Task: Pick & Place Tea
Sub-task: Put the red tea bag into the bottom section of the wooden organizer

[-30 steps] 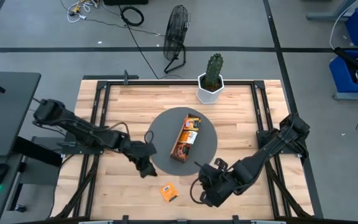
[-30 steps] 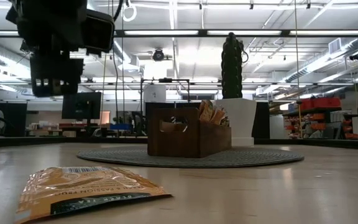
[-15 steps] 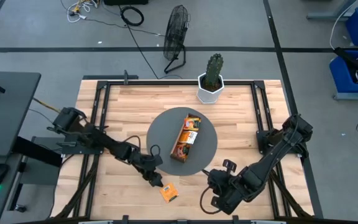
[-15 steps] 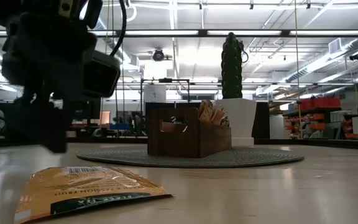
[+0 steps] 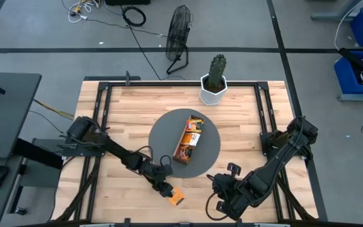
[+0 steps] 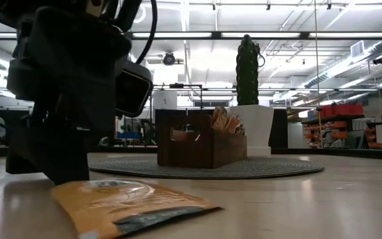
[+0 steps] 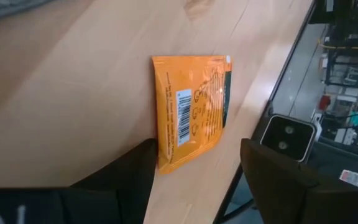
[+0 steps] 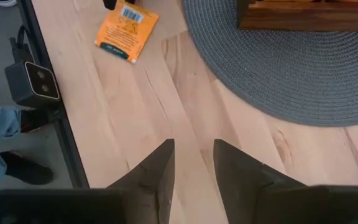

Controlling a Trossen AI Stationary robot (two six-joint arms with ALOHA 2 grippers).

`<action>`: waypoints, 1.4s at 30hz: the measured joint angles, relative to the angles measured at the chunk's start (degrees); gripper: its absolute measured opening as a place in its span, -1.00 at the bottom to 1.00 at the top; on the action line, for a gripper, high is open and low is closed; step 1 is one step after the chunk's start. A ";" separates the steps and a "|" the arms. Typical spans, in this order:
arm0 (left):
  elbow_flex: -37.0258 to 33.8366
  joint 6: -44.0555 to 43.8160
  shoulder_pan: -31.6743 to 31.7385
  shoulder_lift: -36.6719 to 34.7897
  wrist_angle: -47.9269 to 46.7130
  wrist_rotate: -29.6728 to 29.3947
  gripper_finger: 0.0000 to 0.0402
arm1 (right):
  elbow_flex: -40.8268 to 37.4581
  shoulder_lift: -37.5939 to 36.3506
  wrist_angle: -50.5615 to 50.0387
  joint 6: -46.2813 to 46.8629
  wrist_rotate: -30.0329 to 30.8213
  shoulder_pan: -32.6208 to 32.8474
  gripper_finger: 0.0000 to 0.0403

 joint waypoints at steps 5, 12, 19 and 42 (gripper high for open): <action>1.39 0.26 0.02 0.89 -3.91 -0.26 0.15 | 0.00 0.00 0.03 0.02 0.55 0.00 -0.43; 1.72 2.37 0.33 1.02 -7.69 -1.96 -0.20 | 0.00 0.02 0.05 2.33 3.56 -0.01 -0.43; 1.43 6.34 0.50 1.15 -8.97 -2.77 -0.81 | 0.00 0.04 0.07 4.26 4.52 -0.02 -0.43; 1.18 8.41 3.53 -6.30 8.60 -0.38 -0.99 | 0.00 0.00 3.95 -18.42 14.53 3.08 -0.43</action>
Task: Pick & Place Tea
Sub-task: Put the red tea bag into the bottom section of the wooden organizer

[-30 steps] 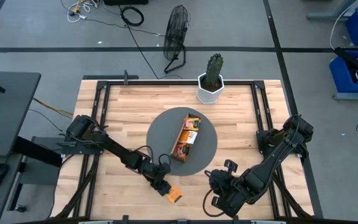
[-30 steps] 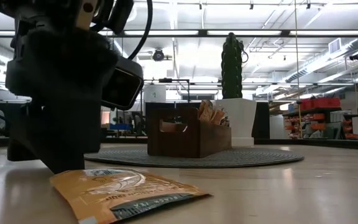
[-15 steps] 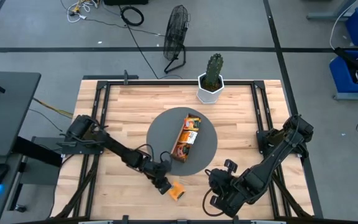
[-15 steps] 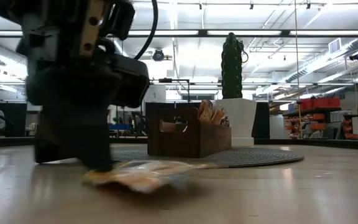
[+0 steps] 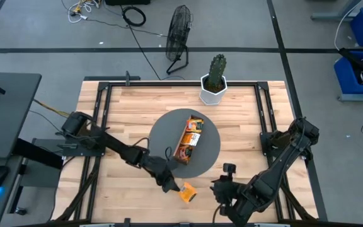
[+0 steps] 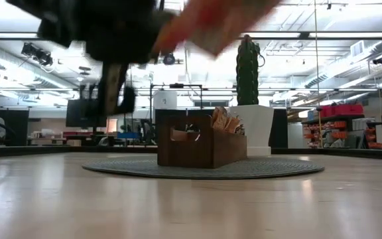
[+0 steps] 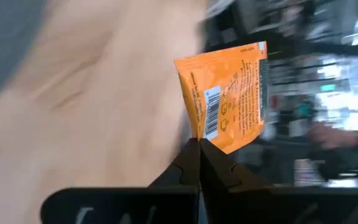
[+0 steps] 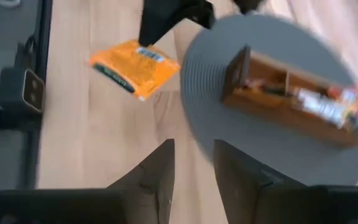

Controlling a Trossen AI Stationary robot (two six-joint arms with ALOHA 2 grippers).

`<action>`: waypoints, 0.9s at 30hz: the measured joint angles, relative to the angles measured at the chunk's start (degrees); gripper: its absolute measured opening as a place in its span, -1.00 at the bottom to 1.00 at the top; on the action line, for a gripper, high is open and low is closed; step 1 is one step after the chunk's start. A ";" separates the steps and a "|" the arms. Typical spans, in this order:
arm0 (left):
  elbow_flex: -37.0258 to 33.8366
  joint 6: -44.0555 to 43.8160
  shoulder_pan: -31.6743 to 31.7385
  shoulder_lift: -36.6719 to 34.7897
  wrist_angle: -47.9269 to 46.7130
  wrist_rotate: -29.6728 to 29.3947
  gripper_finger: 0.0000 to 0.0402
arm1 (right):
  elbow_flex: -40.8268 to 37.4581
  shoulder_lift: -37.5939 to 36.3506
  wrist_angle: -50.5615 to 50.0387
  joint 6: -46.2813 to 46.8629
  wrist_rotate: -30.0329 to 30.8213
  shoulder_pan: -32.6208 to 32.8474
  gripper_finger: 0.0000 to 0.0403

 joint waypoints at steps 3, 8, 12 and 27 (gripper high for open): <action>0.14 -3.04 1.36 -1.48 3.80 1.32 -1.00 | 0.00 0.00 1.00 -6.54 1.57 0.13 -0.42; 0.11 -8.26 3.75 -3.33 5.31 1.91 -1.00 | 0.00 -0.02 1.93 -10.12 1.05 -0.86 -0.40; 0.12 -12.88 5.09 -3.54 5.43 5.88 -1.00 | 0.00 -0.07 4.98 -19.12 5.33 -0.94 -0.40; 0.17 -18.76 6.51 -3.59 11.29 9.65 -1.00 | 0.00 -0.09 9.87 -46.65 10.77 -1.35 -0.39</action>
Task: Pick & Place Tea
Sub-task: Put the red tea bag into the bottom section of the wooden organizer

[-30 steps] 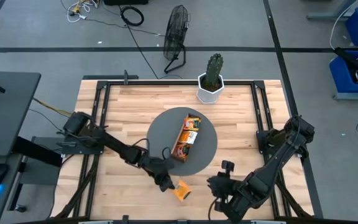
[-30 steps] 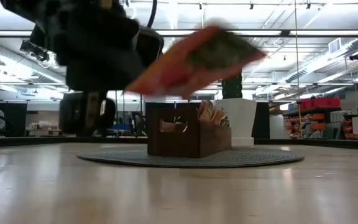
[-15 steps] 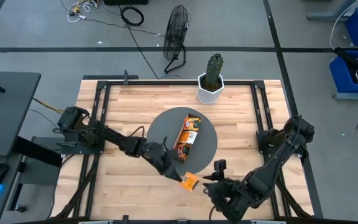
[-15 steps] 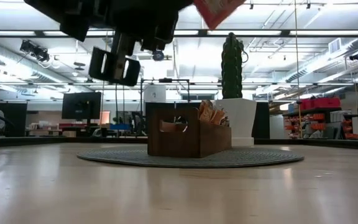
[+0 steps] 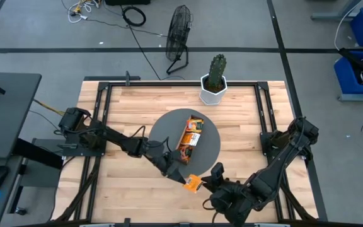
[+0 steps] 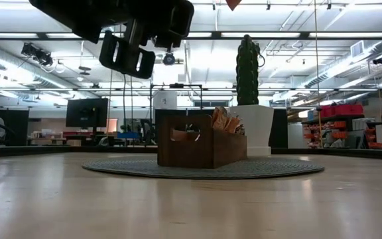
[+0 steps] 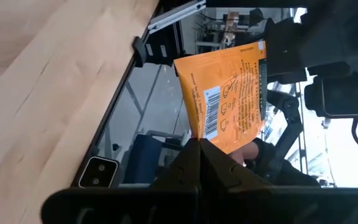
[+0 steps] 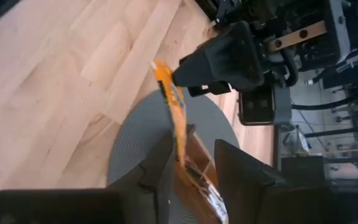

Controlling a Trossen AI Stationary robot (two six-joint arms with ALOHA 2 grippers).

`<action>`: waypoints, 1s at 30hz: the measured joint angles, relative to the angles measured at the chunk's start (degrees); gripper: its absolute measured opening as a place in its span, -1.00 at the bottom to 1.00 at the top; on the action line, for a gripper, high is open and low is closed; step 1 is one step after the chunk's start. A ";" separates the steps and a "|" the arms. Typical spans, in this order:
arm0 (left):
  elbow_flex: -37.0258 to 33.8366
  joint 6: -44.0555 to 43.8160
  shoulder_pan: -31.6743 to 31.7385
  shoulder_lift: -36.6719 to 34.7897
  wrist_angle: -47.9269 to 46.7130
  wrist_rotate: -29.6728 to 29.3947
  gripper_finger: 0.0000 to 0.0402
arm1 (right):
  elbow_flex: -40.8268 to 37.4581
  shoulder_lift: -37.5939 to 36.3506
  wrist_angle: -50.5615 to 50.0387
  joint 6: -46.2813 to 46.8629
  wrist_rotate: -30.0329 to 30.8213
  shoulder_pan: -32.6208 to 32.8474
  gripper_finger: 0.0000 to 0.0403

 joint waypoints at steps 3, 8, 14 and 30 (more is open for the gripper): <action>0.00 -0.29 0.38 0.00 -0.02 0.12 -1.00 | 0.00 0.00 0.66 -1.52 0.00 -0.01 -0.35; 0.00 -0.70 0.47 0.00 0.01 0.11 -1.00 | 0.00 -0.01 3.07 -4.70 -0.49 -0.13 -0.21; 0.02 -2.39 0.42 0.00 2.37 0.13 -1.00 | 0.00 0.00 3.32 -6.39 -0.94 -1.65 -0.14; 0.07 -3.33 0.43 -0.02 4.25 -0.33 -1.00 | 0.00 -0.02 5.72 -10.84 -1.87 -2.35 -0.84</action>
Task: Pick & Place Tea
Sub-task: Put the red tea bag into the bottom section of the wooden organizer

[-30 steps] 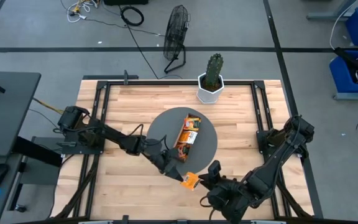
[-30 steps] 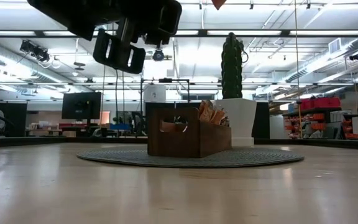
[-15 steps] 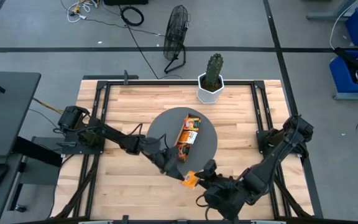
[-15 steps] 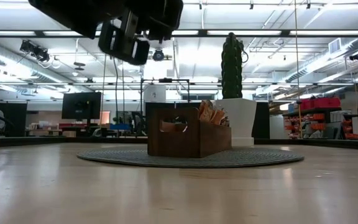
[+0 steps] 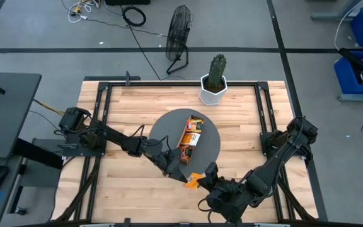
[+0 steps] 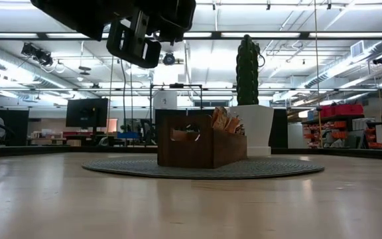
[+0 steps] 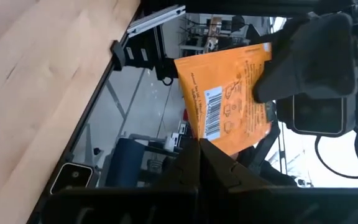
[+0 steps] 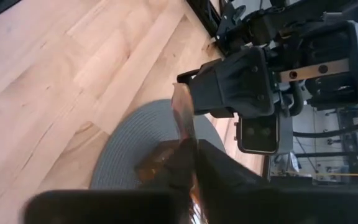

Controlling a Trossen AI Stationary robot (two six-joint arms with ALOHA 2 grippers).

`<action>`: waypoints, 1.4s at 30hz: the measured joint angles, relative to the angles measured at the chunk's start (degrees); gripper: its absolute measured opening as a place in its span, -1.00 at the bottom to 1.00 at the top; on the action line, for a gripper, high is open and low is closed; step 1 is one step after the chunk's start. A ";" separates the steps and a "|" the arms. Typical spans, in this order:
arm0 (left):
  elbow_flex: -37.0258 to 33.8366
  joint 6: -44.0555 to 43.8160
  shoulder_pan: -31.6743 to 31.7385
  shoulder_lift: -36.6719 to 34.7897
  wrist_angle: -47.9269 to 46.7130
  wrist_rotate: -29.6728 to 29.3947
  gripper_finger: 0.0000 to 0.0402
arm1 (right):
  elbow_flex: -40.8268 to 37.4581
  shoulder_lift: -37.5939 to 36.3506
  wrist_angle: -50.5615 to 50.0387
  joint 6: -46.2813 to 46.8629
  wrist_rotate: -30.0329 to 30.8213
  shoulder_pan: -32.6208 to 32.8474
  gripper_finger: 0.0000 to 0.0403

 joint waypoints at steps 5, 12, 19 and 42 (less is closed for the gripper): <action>0.00 1.45 -0.03 0.00 0.00 -3.04 -0.99 | 0.00 0.00 -0.16 0.95 2.05 -0.26 -0.95; 0.08 9.75 0.02 -0.17 1.63 -6.83 -0.95 | 2.13 0.02 -2.90 1.23 8.64 0.04 -0.99; -0.06 15.27 1.28 -0.40 1.82 -6.79 -0.72 | 6.42 0.01 -10.23 5.57 9.55 0.04 -0.99; 0.00 61.73 4.90 -5.84 -12.99 -9.80 -0.98 | 24.33 -0.04 -25.54 72.64 12.72 -5.93 -1.00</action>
